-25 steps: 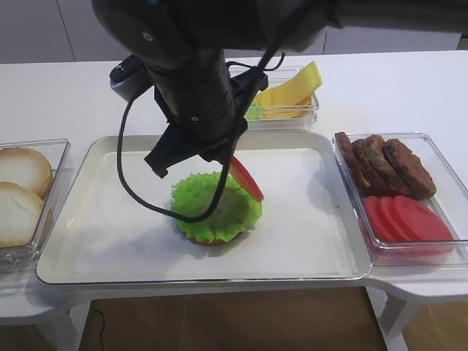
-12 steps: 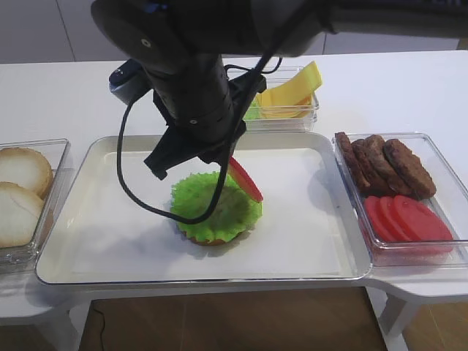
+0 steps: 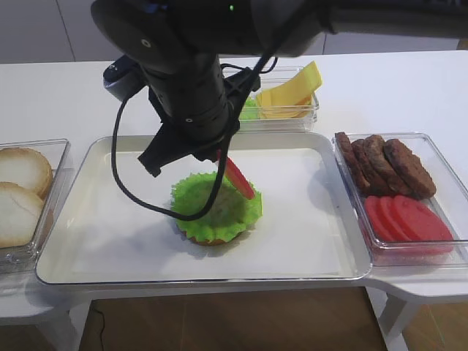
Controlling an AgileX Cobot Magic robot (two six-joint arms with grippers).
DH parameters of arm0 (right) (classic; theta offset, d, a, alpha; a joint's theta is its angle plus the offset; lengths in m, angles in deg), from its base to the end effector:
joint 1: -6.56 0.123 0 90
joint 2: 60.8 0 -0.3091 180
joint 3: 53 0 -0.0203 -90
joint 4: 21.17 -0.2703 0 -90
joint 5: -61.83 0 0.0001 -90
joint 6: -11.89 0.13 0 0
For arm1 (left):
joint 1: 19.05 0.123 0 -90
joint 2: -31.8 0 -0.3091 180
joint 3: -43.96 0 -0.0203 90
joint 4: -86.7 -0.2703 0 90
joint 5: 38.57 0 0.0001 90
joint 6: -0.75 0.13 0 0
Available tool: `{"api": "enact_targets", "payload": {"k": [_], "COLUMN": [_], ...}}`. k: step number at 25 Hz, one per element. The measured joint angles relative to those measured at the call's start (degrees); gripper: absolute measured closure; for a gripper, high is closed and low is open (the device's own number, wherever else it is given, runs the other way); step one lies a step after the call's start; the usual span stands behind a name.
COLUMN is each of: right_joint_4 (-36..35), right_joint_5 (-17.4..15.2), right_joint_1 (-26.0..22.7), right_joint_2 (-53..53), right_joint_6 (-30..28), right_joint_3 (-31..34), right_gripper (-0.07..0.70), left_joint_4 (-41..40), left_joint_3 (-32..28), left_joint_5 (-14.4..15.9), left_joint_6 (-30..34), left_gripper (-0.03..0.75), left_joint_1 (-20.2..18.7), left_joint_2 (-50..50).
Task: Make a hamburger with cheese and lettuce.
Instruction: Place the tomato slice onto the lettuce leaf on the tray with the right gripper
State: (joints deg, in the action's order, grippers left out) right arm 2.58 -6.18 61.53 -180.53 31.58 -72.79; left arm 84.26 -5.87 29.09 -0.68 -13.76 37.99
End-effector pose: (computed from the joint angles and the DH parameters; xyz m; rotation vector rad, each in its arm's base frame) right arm 0.2991 0.3421 0.2477 -0.9743 2.5423 -0.2654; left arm 0.0130 0.0063 0.2521 -0.1318 2.1552 0.0908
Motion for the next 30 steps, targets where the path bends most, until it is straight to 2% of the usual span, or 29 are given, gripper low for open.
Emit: {"api": "enact_targets", "payload": {"k": [9, 24, 27, 30], "right_joint_4": [0.8, 1.0, 1.0, 1.0], "right_joint_5": [1.6, -0.3, -0.3, -0.3], "right_joint_1": [0.0, 0.0, 0.0, 0.0], "right_joint_2": [0.0, -1.2, -1.2, -1.2], "right_joint_6": [0.0, 0.0, 0.0, 0.0], "right_joint_3": [0.0, 0.0, 0.0, 0.0], "right_gripper": [0.547, 0.546, 0.526, 0.468], "left_joint_4": [0.0, 0.0, 0.0, 0.0], "left_joint_3": [0.0, 0.0, 0.0, 0.0], "left_joint_5": [0.0, 0.0, 0.0, 0.0], "left_joint_6": [0.0, 0.0, 0.0, 0.0], "left_gripper": [0.309, 0.309, 0.309, 0.309], "left_joint_1": [0.0, 0.0, 0.0, 0.0], "left_joint_2": [0.0, 0.0, 0.0, 0.0]}}
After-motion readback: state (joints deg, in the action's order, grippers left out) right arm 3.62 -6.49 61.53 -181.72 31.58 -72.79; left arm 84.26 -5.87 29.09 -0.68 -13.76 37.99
